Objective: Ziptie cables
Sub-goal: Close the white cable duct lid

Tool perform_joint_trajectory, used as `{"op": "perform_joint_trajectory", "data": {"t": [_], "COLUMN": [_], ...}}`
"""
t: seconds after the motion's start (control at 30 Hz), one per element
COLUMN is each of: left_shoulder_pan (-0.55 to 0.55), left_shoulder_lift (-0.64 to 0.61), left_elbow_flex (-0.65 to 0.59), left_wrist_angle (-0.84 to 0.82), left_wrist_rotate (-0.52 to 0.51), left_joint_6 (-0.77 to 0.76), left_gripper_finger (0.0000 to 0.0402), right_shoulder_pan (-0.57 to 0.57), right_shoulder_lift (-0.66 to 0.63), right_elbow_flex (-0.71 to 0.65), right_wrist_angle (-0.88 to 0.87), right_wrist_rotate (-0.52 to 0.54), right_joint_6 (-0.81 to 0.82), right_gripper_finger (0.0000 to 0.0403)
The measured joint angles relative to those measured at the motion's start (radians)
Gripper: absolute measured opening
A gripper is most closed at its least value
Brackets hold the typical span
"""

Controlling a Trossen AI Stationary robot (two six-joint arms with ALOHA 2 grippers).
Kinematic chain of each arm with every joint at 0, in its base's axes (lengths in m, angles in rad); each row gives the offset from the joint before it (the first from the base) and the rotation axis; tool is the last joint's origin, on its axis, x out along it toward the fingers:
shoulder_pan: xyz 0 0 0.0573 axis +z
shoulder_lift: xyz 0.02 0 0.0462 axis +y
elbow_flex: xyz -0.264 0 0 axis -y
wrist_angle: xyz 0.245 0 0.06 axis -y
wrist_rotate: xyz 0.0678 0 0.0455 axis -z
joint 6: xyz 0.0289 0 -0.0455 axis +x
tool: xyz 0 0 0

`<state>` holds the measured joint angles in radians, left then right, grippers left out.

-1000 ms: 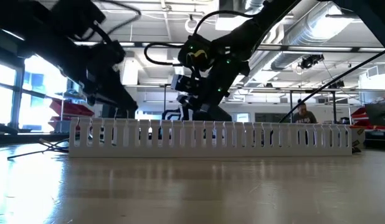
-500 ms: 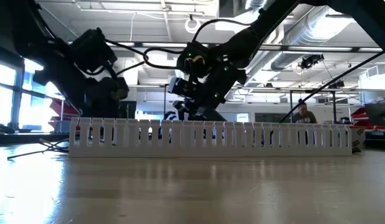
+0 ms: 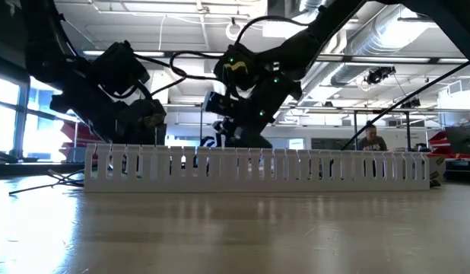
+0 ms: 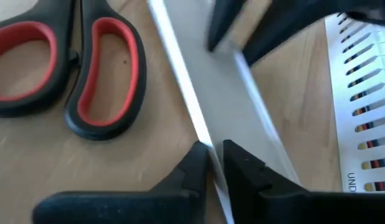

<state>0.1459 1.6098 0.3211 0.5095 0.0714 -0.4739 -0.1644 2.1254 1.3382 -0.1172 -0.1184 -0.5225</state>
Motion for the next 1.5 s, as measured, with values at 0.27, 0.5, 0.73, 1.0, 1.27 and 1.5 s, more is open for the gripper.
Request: {"op": "perform_joint_trajectory", "data": {"t": [0.27,0.5,0.73,1.0,1.27,1.5], "left_shoulder_pan": [-0.008,-0.071,-0.195,-0.339,-0.377,-0.397], "left_shoulder_lift": [-0.077,-0.239,-0.302,-0.305,-0.304,-0.303], "left_elbow_flex": [-0.001,0.146,0.251,0.264,0.264,0.264], "left_wrist_angle": [-0.051,-0.505,-0.635,-0.645,-0.648,-0.640], "left_wrist_rotate": [-0.013,-0.238,-0.484,-0.711,-0.815,-0.817], "left_joint_6": [0.070,0.258,0.516,0.739,0.741,0.765], "left_gripper_finger": [0.0000,0.0001,0.0001,0.0000,0.0000,0.0000], "right_shoulder_pan": [-0.009,-0.006,-0.011,-0.093,-0.146,-0.134], "right_shoulder_lift": [-0.148,-0.181,-0.192,-0.189,-0.189,-0.172], "right_elbow_flex": [0.008,0.008,0.005,0.005,0.005,0.005], "right_wrist_angle": [-0.097,-0.114,-0.086,-0.127,-0.200,-0.274], "right_wrist_rotate": [0.031,0.004,-0.002,-0.144,-0.325,-0.256], "right_joint_6": [0.139,0.166,0.189,0.199,0.242,0.216], "right_gripper_finger": [0.0108,0.0108,0.0108,0.0109,0.0180,0.0267]}}
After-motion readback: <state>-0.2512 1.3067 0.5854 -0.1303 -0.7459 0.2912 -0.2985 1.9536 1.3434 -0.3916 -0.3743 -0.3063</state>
